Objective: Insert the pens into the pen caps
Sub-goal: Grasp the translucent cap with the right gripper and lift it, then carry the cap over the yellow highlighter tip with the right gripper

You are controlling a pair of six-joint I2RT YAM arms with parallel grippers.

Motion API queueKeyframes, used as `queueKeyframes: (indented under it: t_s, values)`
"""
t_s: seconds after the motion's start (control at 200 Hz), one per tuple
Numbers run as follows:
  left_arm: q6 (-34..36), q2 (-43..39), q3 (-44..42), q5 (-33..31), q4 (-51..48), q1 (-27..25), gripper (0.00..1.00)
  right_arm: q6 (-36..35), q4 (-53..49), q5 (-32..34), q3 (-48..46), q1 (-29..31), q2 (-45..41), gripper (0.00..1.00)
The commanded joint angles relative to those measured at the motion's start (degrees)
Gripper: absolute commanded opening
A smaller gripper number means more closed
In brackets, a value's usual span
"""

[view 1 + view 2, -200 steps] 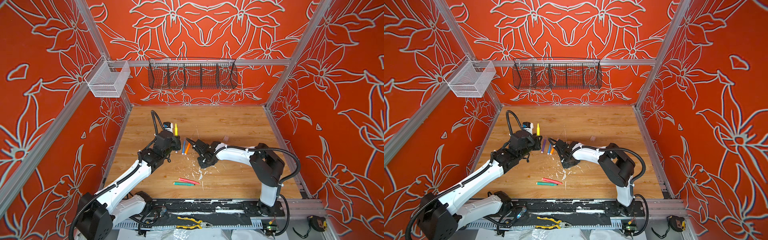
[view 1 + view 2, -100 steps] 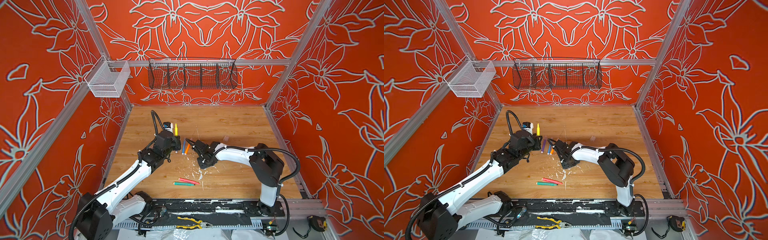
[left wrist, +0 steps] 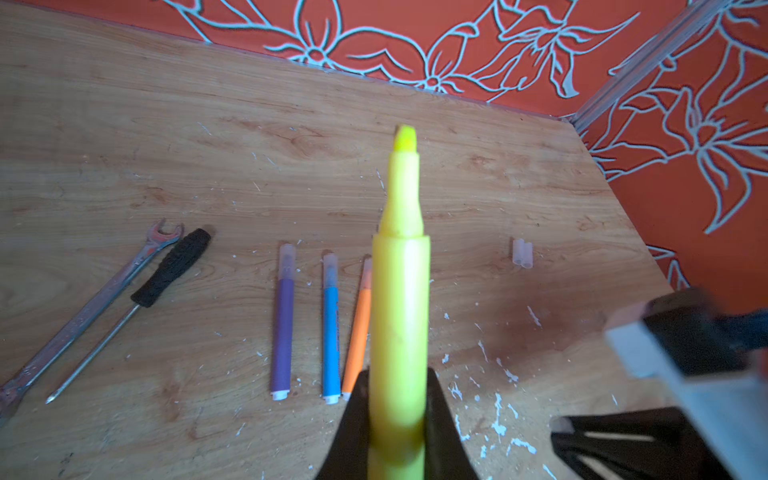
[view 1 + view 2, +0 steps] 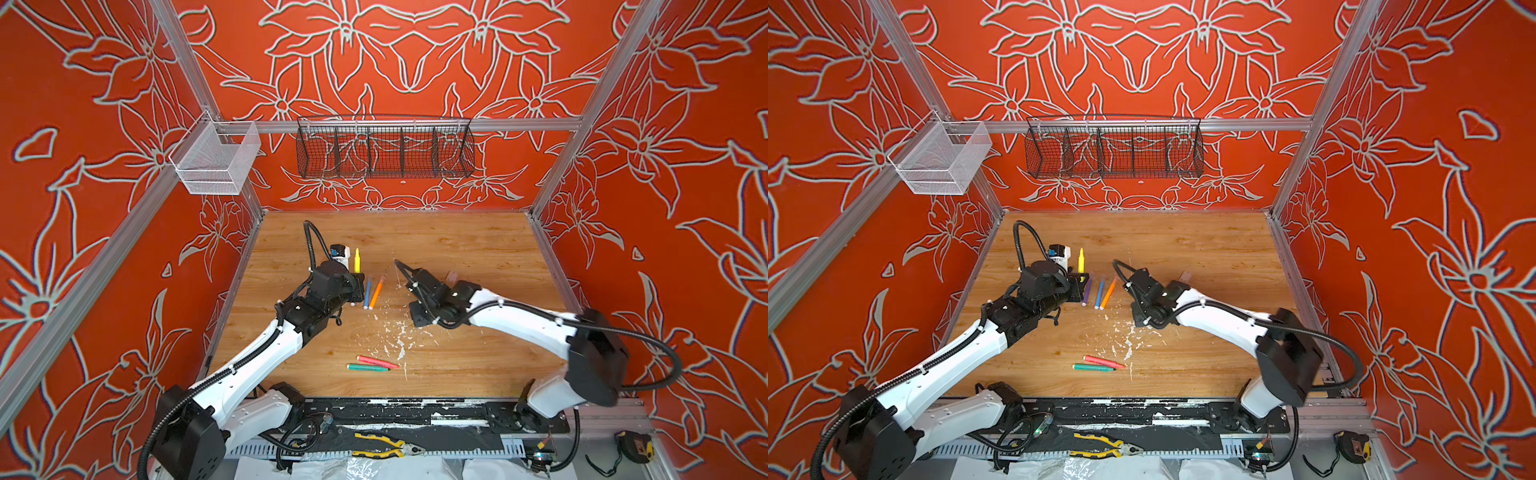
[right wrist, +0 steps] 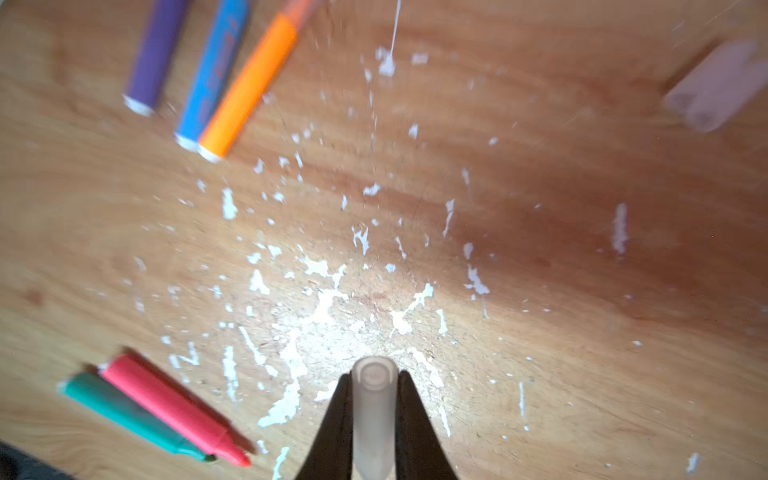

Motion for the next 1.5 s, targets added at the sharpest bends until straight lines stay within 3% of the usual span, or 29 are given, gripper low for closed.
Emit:
queueKeyframes:
  t_s: [0.0, 0.17, 0.39, 0.585, 0.736, 0.966, 1.286, 1.491]
  values:
    - [1.33, 0.7, 0.16, 6.94, 3.91, -0.04, 0.0, 2.92, 1.94, 4.1, -1.82, -1.29, -7.34, 0.16]
    - [3.54, 1.93, 0.74, 12.74, 6.15, -2.06, 0.0, 5.52, 7.21, 4.6, -3.37, -3.59, -17.95, 0.16]
    - [7.63, 2.64, 1.35, 13.69, 7.79, -7.72, 0.0, 11.48, 15.77, 4.45, -7.81, -7.68, -28.83, 0.12]
    - [10.37, 2.83, 1.83, 14.03, 8.34, -11.52, 0.0, 14.46, 26.82, 2.55, -12.63, -9.37, -32.84, 0.11]
    - [11.43, 2.91, 2.0, 14.31, 8.6, -13.03, 0.0, 15.21, 37.48, 0.07, -15.58, -9.5, -31.15, 0.11]
    - [11.45, 2.51, 1.65, 14.05, 8.96, -13.32, 0.0, 18.15, 45.3, -3.46, -14.97, -9.55, -23.94, 0.08]
    - [11.32, 2.45, 1.73, 13.26, 8.78, -13.32, 0.0, 18.82, 53.43, -12.75, -14.65, -9.51, -16.67, 0.04]
    - [11.25, 3.32, 1.98, 13.13, 8.69, -13.32, 0.0, 20.38, 56.11, -14.54, -15.58, -9.51, -15.19, 0.04]
